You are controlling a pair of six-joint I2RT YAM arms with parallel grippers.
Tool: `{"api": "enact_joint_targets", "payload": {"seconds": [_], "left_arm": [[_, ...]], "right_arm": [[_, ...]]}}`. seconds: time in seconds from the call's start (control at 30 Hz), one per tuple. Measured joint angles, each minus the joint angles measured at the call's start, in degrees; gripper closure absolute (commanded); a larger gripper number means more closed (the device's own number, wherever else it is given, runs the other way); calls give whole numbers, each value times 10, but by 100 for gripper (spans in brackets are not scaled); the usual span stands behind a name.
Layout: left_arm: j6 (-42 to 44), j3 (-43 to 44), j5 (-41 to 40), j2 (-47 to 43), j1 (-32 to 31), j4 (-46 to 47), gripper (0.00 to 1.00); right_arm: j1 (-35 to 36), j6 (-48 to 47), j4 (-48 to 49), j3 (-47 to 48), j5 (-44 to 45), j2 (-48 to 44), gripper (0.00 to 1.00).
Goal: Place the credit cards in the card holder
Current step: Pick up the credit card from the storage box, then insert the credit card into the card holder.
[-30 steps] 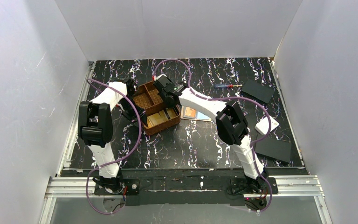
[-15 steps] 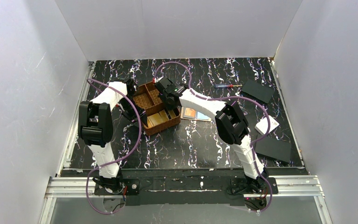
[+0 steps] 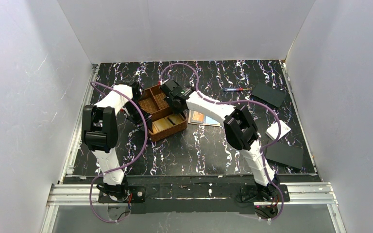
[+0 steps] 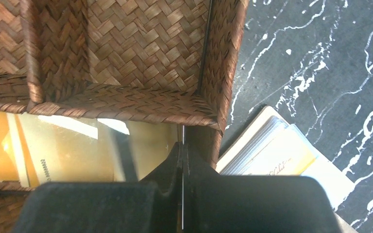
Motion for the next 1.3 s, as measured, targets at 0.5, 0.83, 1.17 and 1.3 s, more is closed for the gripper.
{"api": "enact_joint_targets", "payload": {"seconds": [0.5, 0.83, 1.17, 1.3], "left_arm": [[22, 43, -66, 32, 17, -65, 82], [50, 115, -102, 44, 47, -110, 40], [50, 225, -60, -16, 52, -165, 30], [47, 229, 6, -89, 34, -140, 26]], "right_arm": [[-84, 113, 0, 65, -262, -15, 99], [-209, 358, 235, -135, -549, -97, 99], [-314, 568, 261, -332, -671, -195, 99], [-358, 631, 241, -407, -672, -242, 99]]}}
